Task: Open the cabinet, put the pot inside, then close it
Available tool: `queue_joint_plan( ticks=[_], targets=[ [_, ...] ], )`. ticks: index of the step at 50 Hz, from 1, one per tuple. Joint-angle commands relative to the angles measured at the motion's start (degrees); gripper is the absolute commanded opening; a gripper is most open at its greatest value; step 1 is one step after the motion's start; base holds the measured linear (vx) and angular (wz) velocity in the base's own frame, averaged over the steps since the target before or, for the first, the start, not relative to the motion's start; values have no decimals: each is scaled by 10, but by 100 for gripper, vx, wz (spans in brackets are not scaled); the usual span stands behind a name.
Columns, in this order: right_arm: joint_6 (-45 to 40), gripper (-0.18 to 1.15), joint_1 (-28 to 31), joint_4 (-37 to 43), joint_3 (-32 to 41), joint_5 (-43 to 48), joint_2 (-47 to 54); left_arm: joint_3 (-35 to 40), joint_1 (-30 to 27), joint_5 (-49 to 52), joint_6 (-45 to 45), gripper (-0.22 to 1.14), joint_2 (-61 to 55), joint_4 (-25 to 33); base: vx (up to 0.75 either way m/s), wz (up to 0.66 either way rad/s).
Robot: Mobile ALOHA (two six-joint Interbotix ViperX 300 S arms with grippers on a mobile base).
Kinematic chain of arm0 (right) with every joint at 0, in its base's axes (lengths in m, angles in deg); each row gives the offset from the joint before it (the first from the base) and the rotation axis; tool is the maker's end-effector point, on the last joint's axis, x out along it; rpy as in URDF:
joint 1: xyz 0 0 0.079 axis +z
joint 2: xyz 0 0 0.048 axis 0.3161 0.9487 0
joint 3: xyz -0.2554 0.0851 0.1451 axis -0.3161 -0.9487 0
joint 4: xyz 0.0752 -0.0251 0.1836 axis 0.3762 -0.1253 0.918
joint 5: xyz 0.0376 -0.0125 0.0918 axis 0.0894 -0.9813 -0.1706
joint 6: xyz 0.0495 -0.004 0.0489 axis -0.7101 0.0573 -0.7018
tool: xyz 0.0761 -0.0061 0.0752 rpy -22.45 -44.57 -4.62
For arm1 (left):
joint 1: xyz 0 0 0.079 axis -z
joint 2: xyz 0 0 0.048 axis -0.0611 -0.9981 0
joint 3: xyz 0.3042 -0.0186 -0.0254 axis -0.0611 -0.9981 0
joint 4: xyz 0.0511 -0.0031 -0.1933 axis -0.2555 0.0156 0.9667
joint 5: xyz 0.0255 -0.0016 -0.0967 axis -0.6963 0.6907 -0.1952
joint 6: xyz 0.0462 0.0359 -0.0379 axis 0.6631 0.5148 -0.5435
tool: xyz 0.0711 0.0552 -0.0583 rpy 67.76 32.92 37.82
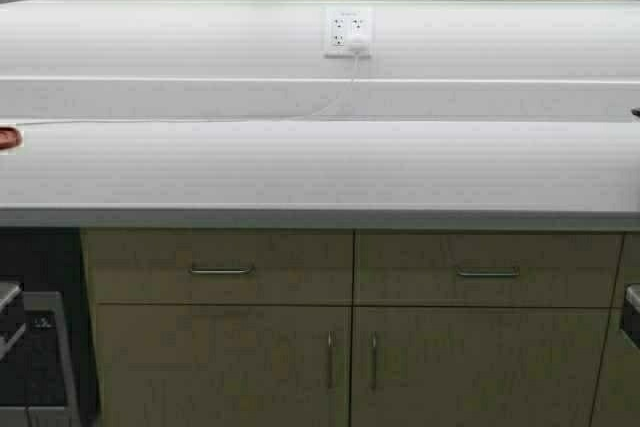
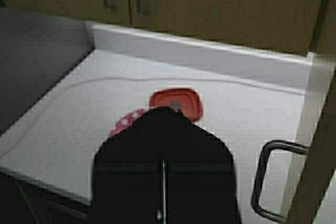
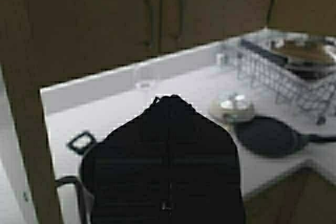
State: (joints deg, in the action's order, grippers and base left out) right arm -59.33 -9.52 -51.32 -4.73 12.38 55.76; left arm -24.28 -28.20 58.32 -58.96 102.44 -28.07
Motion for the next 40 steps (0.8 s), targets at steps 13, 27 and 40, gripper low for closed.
queue_joint_plan(
  ticks=[13,27,40],
  targets=[
    [0,6,23,-1,65,20,105,126,75,-5,-4,4,-142,24,-2,-1],
    [0,6,91,-1,77,26,127,124,144,-5,-4,4,-136,30,0,0],
    [11,6,156,-3,61,26,90,77,227,-13,1,4,-83,25,0,0]
  ],
)
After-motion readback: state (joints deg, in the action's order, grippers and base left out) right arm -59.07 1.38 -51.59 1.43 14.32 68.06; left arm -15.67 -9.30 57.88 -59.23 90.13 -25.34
